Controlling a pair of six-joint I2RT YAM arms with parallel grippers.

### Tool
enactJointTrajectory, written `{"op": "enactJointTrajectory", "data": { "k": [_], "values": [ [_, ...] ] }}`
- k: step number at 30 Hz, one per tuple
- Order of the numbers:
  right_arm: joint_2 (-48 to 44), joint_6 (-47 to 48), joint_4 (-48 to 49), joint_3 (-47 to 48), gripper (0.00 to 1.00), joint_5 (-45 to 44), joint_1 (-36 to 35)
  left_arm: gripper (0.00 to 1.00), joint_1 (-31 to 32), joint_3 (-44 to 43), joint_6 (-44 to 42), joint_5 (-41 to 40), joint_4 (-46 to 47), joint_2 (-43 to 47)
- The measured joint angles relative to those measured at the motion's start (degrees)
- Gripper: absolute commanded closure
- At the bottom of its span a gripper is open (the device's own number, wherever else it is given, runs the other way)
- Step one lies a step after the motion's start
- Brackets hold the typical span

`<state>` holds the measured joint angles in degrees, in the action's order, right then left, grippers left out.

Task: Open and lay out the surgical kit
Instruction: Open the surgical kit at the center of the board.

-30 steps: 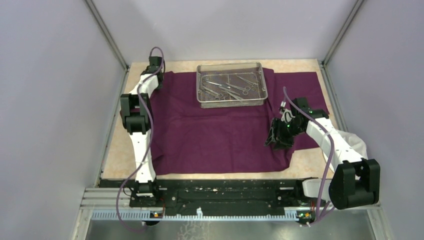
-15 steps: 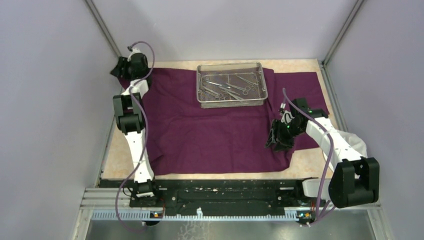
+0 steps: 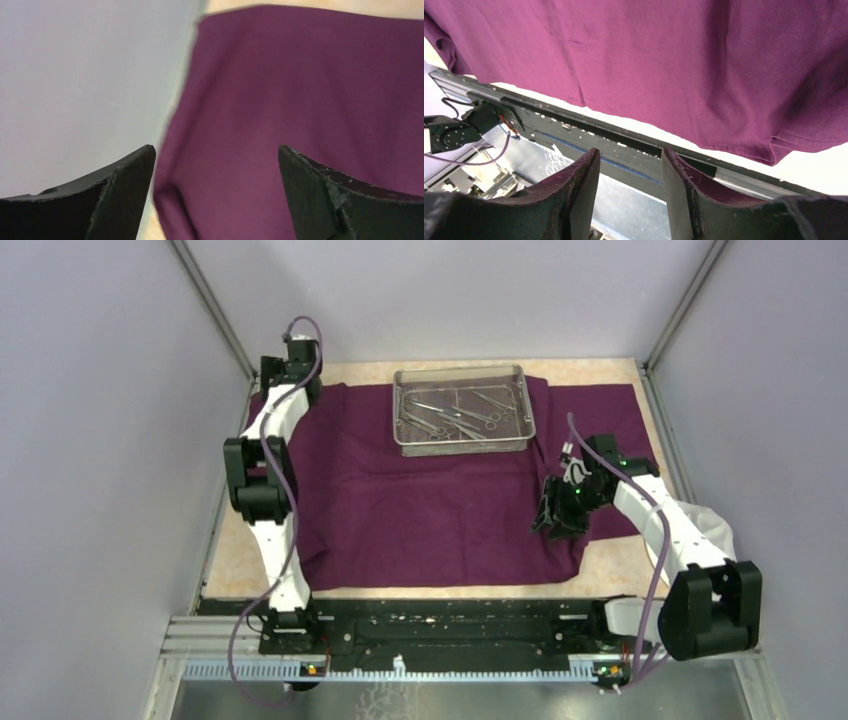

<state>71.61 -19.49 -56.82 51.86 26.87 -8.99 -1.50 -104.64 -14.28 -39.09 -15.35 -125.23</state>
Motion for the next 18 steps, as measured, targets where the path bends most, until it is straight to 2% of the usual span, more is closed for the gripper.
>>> {"op": "enactJointTrajectory", "data": {
  "k": [2,4,7,11,14,18],
  "values": [
    [-1.2,0.1,0.0,0.5,0.51,-0.3,0.0,0.08,1.7,1.2,7.8,6.5,-8.5,5.6],
    [-2.8,0.5,-0.1,0.9,0.51,-1.1,0.0,0.15,2.5,5.9,15.0,12.8,-15.5,13.7],
    [-5.3,1.4,-0.9,1.6,0.51,-2.4,0.0,0.16,2.6,18.2,23.8,19.6,-23.5,27.1],
    [-6.4,1.9,-1.4,1.8,0.51,-2.7,0.0,0.14,4.0,35.0,34.4,23.4,-34.7,41.2],
    [-7.0,2.3,-1.4,1.8,0.50,-2.5,0.0,0.07,5.4,45.9,43.6,24.9,-42.8,49.7],
    [-7.1,2.6,-1.2,1.8,0.50,-1.5,-0.3,0.11,3.8,55.4,50.1,27.4,-48.0,59.1]
  ]
}}
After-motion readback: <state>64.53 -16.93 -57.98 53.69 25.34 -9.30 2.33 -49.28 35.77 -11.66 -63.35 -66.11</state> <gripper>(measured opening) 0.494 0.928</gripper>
